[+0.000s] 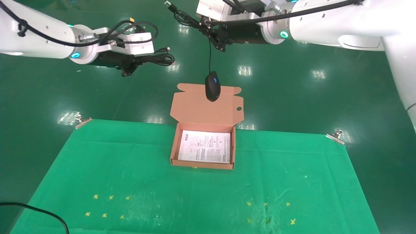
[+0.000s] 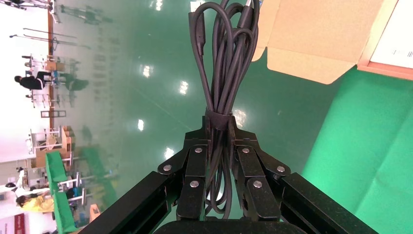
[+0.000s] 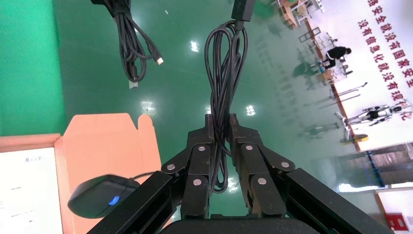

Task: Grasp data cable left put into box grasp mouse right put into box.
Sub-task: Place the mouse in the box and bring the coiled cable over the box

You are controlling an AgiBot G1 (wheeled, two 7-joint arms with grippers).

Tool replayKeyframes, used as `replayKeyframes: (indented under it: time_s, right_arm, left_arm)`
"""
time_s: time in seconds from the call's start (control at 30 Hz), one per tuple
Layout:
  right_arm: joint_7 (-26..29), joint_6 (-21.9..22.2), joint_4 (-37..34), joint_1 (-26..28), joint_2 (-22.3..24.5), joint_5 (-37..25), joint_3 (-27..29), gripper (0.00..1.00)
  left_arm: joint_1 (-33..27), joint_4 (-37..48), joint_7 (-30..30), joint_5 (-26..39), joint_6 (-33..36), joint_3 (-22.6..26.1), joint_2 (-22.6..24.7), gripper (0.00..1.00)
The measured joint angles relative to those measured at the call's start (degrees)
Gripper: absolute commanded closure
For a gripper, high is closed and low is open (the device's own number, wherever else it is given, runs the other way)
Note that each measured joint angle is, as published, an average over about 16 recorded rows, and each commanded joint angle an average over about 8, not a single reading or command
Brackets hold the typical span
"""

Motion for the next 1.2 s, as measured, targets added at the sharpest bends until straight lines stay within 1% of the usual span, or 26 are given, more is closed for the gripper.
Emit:
replayKeyframes:
  time_s: [0.2,0.4,0.6,0.87,1.2]
  right_arm:
    - [-0.04,0.0,-0.13,-1.15,-0.48,0.67,-2.32,1.0]
    - [1.54,0.99,0.06,-2.58,-0.88,2.18,-6.65,1.0]
    - [3.91,2.85,0.41,-3.62,-1.28,5.04,-12.53,1.0]
    - [7.99,5.25,1.89,-4.46,-1.49,10.31,-21.43,1.0]
    - [13.43,9.09,2.43,-5.93,-1.58,16.38,-31.8,1.0]
  left_arm:
    - [-0.35,0.35,-0.68,1.38,1.11,0.7,-0.43,1.0]
    - [-0.47,0.23,-2.86,3.82,3.24,1.85,-1.61,1.0]
    - [-0.3,-1.81,-6.49,6.54,5.58,2.87,-3.45,1.0]
    - [0.53,-6.86,-11.26,9.26,7.74,3.64,-5.84,1.0]
    - [1.43,-11.5,-14.62,10.82,8.87,3.89,-7.41,1.0]
